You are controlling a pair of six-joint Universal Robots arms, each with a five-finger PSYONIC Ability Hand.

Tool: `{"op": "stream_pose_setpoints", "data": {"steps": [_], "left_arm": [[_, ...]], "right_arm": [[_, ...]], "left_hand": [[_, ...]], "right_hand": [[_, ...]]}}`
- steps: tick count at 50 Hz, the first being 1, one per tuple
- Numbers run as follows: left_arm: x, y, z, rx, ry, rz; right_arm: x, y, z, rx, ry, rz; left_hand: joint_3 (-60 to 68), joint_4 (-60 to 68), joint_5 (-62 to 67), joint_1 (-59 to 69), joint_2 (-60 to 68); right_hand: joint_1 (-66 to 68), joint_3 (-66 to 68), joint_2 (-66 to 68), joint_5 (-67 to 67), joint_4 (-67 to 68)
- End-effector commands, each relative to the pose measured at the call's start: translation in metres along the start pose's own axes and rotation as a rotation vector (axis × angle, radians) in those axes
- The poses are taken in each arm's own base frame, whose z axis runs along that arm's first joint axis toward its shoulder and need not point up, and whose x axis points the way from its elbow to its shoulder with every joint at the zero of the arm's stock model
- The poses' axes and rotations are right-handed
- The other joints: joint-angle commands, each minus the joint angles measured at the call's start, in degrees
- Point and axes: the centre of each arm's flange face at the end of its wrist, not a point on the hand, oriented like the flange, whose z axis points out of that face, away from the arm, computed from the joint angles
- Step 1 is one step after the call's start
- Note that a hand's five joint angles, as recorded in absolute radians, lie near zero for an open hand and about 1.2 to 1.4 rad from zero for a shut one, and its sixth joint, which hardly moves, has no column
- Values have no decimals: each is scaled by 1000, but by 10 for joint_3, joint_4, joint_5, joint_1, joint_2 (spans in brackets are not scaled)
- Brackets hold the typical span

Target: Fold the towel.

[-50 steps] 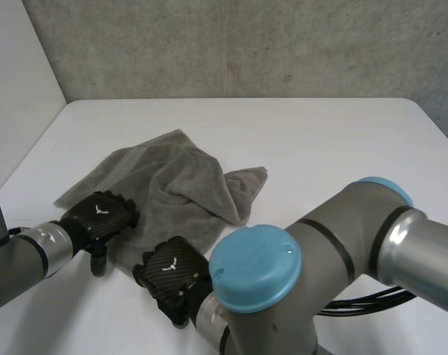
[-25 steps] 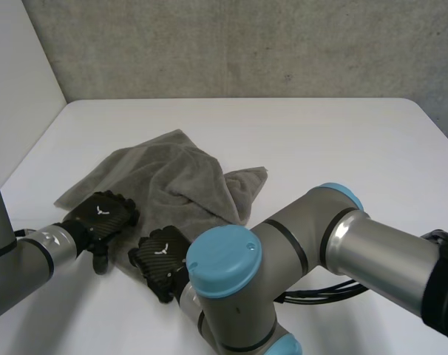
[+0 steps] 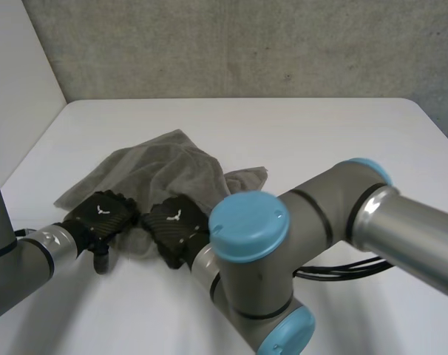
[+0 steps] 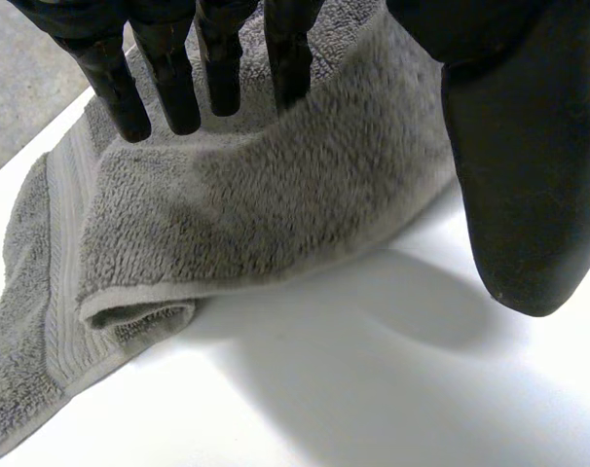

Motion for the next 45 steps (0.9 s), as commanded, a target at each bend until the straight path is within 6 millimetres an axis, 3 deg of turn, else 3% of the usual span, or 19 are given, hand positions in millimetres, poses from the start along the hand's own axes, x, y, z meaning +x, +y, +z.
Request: {"op": "stream_pose_setpoints", "data": {"steps": [1,5,13,21,30,32,45], "left_arm": [[1,1,6,15,-5,9],[1,2,10,27,-11,7],[8,2,21,50,7,-106],[14,-7,25,104,8,-148],[19,-7,31,128,7,-131],[19,-6,32,127,7,-131],[19,-5,32,122,7,-135]], "right_arm": [[24,-7,-11,-2,52,16],[29,-7,-17,-10,65,22],[54,-13,-36,5,123,72],[66,-9,-47,-11,153,86],[66,-7,-57,-21,149,91],[80,-8,-62,-17,172,101],[123,-16,-75,11,259,121]], "left_hand": [[-8,-10,-1,-6,-6],[4,2,11,6,5],[184,181,190,186,185],[320,318,327,322,321],[324,321,330,326,325],[324,321,330,326,325],[319,316,325,321,320]], "right_hand": [[54,51,62,45,36],[54,51,62,45,36],[54,51,62,45,36],[54,51,62,45,36],[54,51,62,45,36],[54,51,62,45,36],[54,51,62,45,36]]}}
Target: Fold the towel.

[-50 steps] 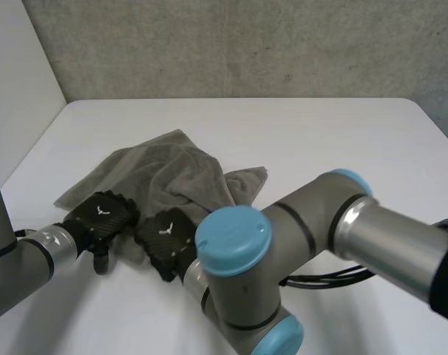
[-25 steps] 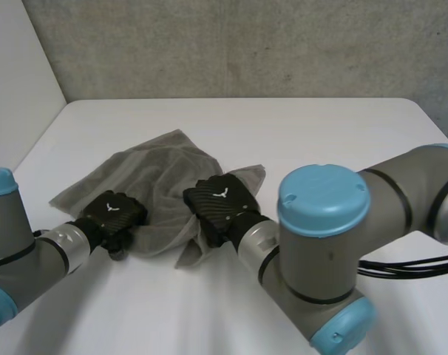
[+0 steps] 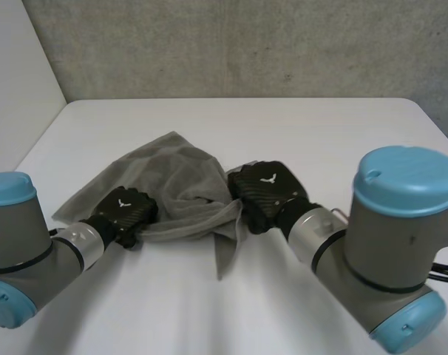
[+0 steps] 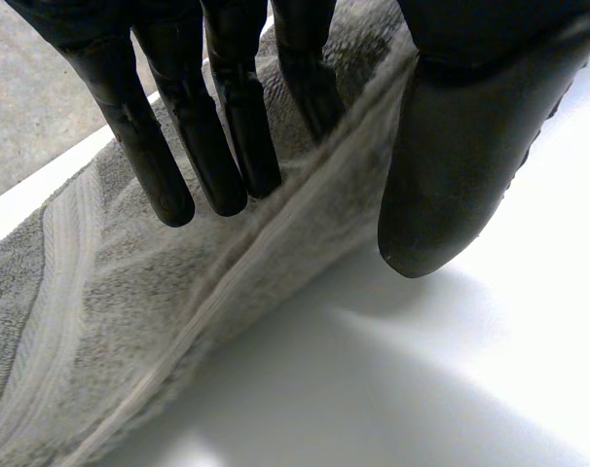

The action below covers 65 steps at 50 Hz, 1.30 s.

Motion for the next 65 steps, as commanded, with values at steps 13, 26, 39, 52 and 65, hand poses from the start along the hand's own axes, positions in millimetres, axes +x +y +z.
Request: {"op": "stream_pose_setpoints", "data": {"steps": [13,26,39,52,65], "left_arm": [[0,-2,-4,1,-7,0],[6,-15,-12,36,-1,-6],[-2,-34,-20,89,-20,-113],[-23,-67,-30,171,-67,-192],[-41,-65,-31,150,-106,-273]], "right_arm": [[44,-2,-9,-5,74,20],[61,30,11,-105,87,-21],[63,24,-15,-124,213,99],[30,58,-42,-216,136,219],[-12,64,-38,-199,-15,391]], "left_hand": [[256,253,257,265,254],[343,341,344,352,341],[343,341,344,352,341],[343,341,344,352,341],[343,341,344,352,341]], "right_hand": [[39,26,48,31,21],[-404,-417,-396,-413,-422],[-624,-637,-615,-632,-642],[-612,-625,-604,-620,-630],[-553,-566,-545,-561,-571]]}}
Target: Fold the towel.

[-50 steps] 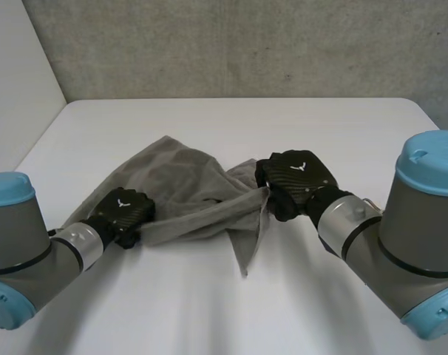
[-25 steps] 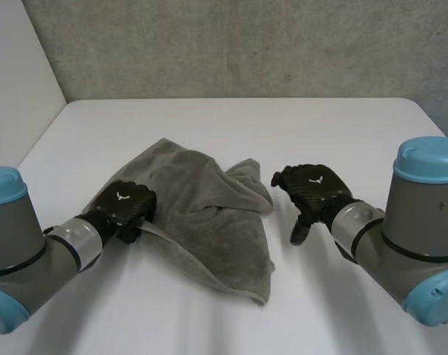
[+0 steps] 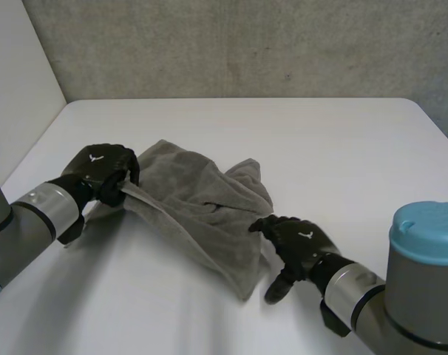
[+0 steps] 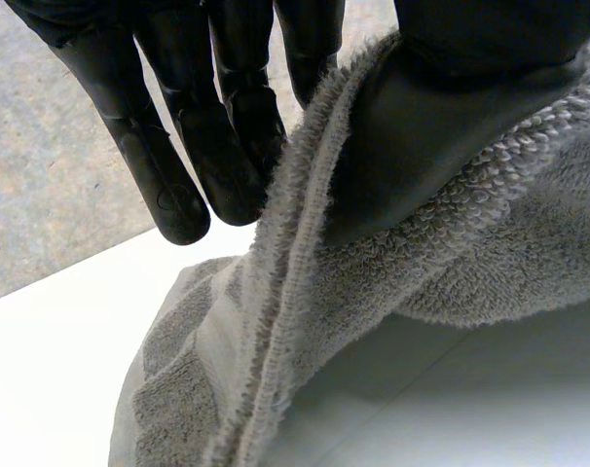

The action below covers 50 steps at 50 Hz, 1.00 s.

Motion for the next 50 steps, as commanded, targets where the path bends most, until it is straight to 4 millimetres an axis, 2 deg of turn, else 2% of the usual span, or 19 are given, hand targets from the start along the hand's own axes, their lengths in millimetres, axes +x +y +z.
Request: {"op": "stream_pose_setpoints", "data": {"steps": [1,7,15,27,29,30,31,32,34,36,39,41,42,44,45,46,47,49,50], "left_arm": [[-9,0,1,-5,-26,-29],[-9,-2,-1,-2,-26,-54],[-15,-14,-6,37,-48,-76],[-28,-29,-12,91,-83,-131],[-29,-29,-12,91,-86,-135],[-31,-29,-12,92,-92,-138],[-32,-29,-12,92,-95,-140],[-32,-29,-12,92,-95,-140],[-35,-31,-13,98,-103,-139],[-37,-31,-13,101,-109,-139],[-45,-36,-16,118,-134,-135],[-48,-38,-18,122,-143,-134],[-50,-40,-19,130,-148,-131],[-50,-43,-21,137,-152,-128],[-50,-47,-23,152,-154,-120],[-50,-47,-23,152,-154,-120],[-49,-52,-25,167,-154,-113],[-48,-57,-28,185,-154,-106],[-47,-64,-31,206,-152,-105]], "right_arm": [[-23,5,9,12,-76,39],[-42,14,26,41,-115,32],[-51,30,49,34,-95,10],[-53,28,53,48,-96,4],[-53,29,53,49,-98,3],[-53,29,53,49,-98,3],[-52,30,54,46,-98,1],[-52,30,54,46,-98,1],[-52,31,55,50,-99,0],[-51,28,56,60,-97,2],[-49,17,55,89,-98,5],[-51,-16,48,176,-115,-7],[-51,-17,48,177,-115,-7],[-43,-67,37,304,-110,-64],[-43,-67,36,304,-110,-64],[-36,-89,29,339,-104,-106],[-36,-90,29,339,-104,-107],[-34,-133,10,395,-126,-225],[-34,-133,10,396,-126,-225]], "left_hand": [[47,24,70,92,45],[47,24,70,92,45],[47,24,70,92,45],[47,24,70,92,45],[47,24,70,92,45],[47,24,70,92,45],[47,24,70,92,45],[47,24,70,92,45],[47,24,70,92,45],[47,24,70,92,45],[47,24,70,92,45],[47,24,70,92,45],[47,24,70,92,45],[47,24,70,92,45],[47,24,70,92,45],[47,24,70,92,45],[47,24,70,92,45],[47,24,70,92,45],[47,24,70,92,45]], "right_hand": [[29,25,31,17,28],[41,37,42,29,40],[95,91,96,83,94],[157,153,158,145,156],[279,275,280,267,278],[280,276,281,268,279],[368,364,369,356,367],[369,365,370,357,368],[603,599,605,591,602],[634,630,635,622,633],[634,630,636,622,633],[634,630,636,622,633],[634,630,636,622,633],[634,630,636,622,633],[634,630,636,622,633],[634,630,636,622,633],[634,630,636,622,633],[634,630,636,622,633],[634,630,636,622,633]]}}
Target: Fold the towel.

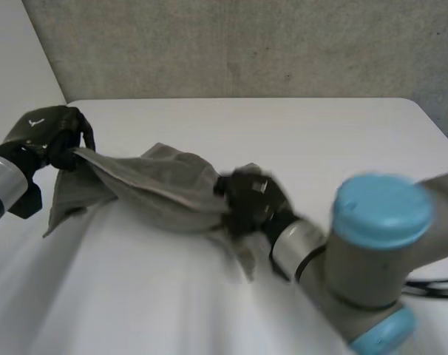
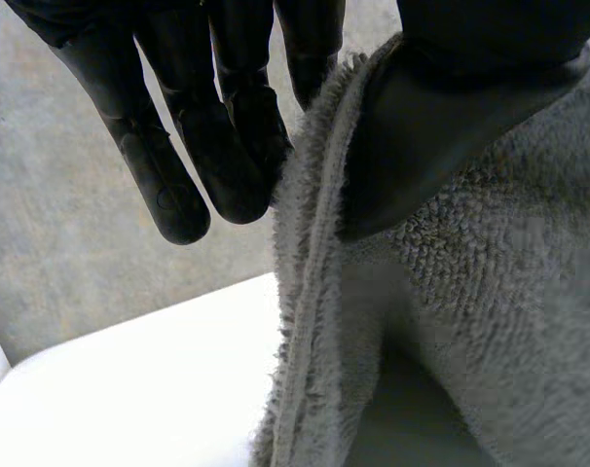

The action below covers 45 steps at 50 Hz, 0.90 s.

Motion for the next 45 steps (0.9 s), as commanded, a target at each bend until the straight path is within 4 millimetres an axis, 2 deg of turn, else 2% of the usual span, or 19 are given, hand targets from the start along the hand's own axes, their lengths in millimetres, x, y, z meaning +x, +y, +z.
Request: {"op": "stream_pose_setpoints", "data": {"steps": [1,2,5,8,20,25,29,30,31,32,33,34,35,36,37,38,39,41,45], "left_arm": [[3,-21,-7,66,2,16],[6,-27,-9,87,9,9],[11,-37,-13,119,24,-23],[20,-43,-17,137,54,-66],[28,-41,-14,132,86,-86],[15,-24,26,77,87,-105],[14,-25,57,94,109,-94],[17,-33,75,130,128,-68],[17,-34,75,131,128,-67],[23,-48,87,185,148,-30],[29,-68,97,258,167,14],[30,-69,97,258,167,15],[31,-90,102,335,171,60],[31,-91,102,336,171,60],[34,-112,104,409,181,96],[36,-135,102,490,180,123],[36,-135,102,491,180,124],[40,-166,98,632,174,158],[42,-177,95,706,162,170]], "right_arm": [[11,-110,-16,151,-47,-235],[9,-131,-22,165,-63,-287],[8,-164,-30,168,-70,-358],[10,-176,-32,121,-62,-394],[18,-131,-18,-160,-95,-620],[34,-123,8,-180,-28,-679],[45,-126,36,-118,46,-717],[46,-134,51,-47,81,-749],[42,-148,66,66,114,-793],[42,-148,66,67,114,-793],[41,-165,75,174,150,-828],[38,-181,80,290,179,-856],[37,-182,80,291,180,-856],[35,-201,82,413,215,-873],[33,-220,80,524,250,-883],[33,-220,80,525,250,-883],[30,-236,77,617,279,-889],[29,-245,75,670,298,-892],[33,-241,76,641,310,-885]], "left_hand": [[42,22,68,79,43],[42,22,68,79,43],[42,22,68,79,43],[42,22,68,79,43],[42,22,68,79,43],[42,22,68,79,43],[42,22,68,79,43],[42,22,68,79,43],[42,22,68,79,43],[42,22,68,79,43],[42,22,68,79,43],[42,22,68,79,43],[42,22,68,79,43],[42,22,68,79,43],[42,22,68,79,43],[42,22,68,79,43],[42,22,68,79,43],[42,22,68,79,43],[42,22,68,79,43]], "right_hand": [[49,43,62,39,36],[49,43,62,39,36],[49,43,62,39,36],[49,43,62,39,36],[49,43,62,39,36],[49,43,62,39,36],[49,43,62,39,36],[49,43,62,39,36],[49,43,62,39,36],[49,43,62,39,36],[49,43,62,39,36],[49,43,62,39,36],[49,43,62,39,36],[49,43,62,39,36],[49,43,62,39,36],[49,43,62,39,36],[49,43,62,39,36],[49,43,62,39,36],[49,43,62,39,36]]}}
